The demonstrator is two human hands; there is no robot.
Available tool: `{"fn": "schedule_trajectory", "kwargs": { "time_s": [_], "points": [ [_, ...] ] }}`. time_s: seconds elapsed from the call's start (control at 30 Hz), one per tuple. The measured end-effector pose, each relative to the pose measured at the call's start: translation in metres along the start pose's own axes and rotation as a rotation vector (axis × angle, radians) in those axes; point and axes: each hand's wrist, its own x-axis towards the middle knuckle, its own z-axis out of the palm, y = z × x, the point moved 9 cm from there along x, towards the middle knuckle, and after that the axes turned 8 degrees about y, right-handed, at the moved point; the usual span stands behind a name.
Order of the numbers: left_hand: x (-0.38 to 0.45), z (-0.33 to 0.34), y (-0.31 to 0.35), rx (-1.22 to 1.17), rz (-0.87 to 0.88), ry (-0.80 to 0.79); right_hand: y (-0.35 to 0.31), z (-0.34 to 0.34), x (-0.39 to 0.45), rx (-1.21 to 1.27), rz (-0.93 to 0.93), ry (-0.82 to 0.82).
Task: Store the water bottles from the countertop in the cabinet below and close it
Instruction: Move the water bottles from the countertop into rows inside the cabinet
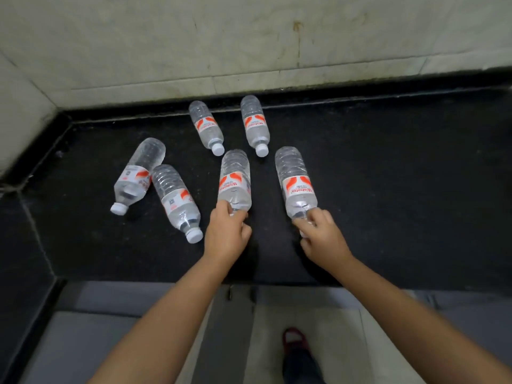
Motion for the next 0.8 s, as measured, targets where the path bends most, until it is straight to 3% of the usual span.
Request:
{"fn": "schedule_trajectory", "kwargs": {
  "time_s": [0.2, 0.37, 0.47, 0.57, 0.8],
  "points": [
    [-0.117, -0.043, -0.002, 0.033, 0.085, 0.052, -0.064, -0.089, -0.066, -0.004, 0.17, -0.075],
    [-0.199, -0.102, 0.031, 0.061, 0.427, 0.142, -0.119, -0.17, -0.103, -0.07, 0.088, -0.083],
    [-0.214, -0.129, 0.041, 0.076, 0.395, 0.145, -0.134, -0.204, -0.099, -0.044, 0.116, -0.161],
    [-0.226, -0.119, 0.039, 0.096, 0.308, 0.009, -0.12, -0.201, -0.12, -0.095, 0.357, -0.442],
    [-0.255, -0.014, 0.023, 0.162, 0.247, -0.371, -0.1, -0.148, -0.19, -0.148, 0.39, -0.796]
  ]
}}
